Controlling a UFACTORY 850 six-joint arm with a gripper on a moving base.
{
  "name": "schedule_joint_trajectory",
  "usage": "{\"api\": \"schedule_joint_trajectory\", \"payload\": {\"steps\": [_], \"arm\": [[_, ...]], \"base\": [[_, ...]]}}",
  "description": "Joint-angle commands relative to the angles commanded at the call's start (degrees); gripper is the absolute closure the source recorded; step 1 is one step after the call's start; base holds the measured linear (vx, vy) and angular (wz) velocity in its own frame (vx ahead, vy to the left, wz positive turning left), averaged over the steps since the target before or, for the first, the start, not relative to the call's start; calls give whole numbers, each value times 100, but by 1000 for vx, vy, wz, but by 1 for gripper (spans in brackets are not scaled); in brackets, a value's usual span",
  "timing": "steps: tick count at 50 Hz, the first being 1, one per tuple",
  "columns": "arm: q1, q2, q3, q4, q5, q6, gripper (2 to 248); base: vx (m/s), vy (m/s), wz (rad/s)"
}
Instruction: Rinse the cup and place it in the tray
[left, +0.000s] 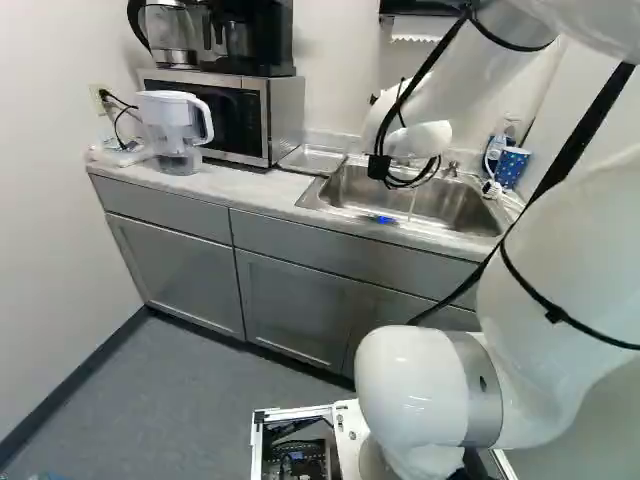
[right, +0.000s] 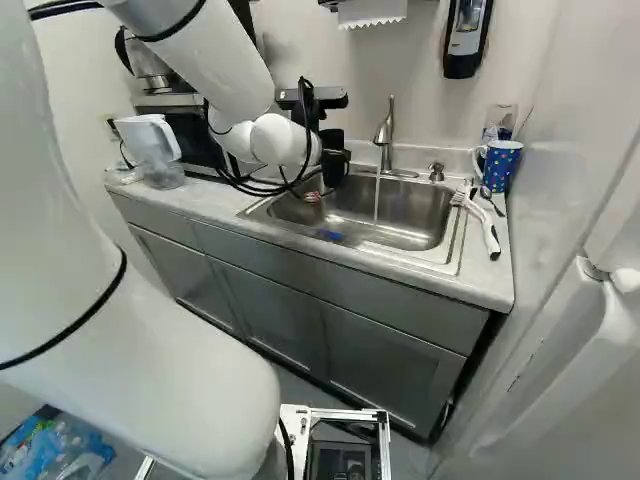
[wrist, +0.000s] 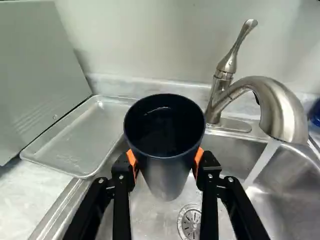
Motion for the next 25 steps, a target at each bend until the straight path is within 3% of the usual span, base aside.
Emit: {"api": "schedule_joint_trajectory", "payload": {"steps": [25], "arm": [[91,-129,-436,0,-443,0,126]], "base": [[0,0,0]]}}
